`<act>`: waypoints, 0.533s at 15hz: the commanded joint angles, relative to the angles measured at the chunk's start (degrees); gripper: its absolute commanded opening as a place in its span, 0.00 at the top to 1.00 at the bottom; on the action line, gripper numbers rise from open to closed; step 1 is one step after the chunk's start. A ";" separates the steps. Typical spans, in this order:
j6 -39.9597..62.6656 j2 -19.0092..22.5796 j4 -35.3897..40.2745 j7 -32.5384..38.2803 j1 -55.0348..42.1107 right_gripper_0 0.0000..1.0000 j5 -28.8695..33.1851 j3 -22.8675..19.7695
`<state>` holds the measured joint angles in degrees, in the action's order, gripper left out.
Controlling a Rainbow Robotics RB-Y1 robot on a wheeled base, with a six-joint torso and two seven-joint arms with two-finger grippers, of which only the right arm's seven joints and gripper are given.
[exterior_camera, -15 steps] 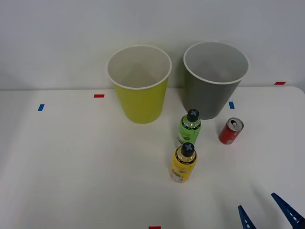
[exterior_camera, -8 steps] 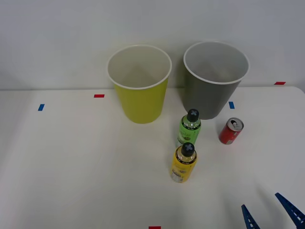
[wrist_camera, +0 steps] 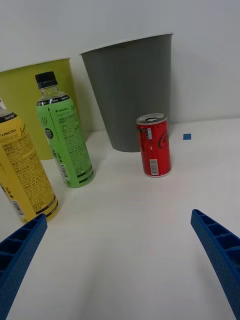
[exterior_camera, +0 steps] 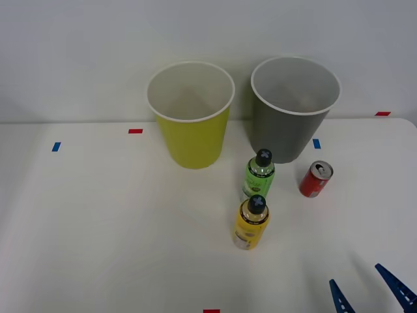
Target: Put cans in the gray bin, plastic bottles in the light green bin
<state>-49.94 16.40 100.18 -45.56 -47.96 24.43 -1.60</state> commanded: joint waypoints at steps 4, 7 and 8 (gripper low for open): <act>-0.07 -1.28 0.02 2.32 -0.55 0.00 1.50 -1.13; -0.07 -1.28 0.02 2.41 -0.55 0.00 2.55 -2.00; -0.25 -1.28 0.02 2.49 -0.29 0.00 3.78 -2.36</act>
<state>-50.03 15.12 100.19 -43.14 -48.46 27.11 -3.66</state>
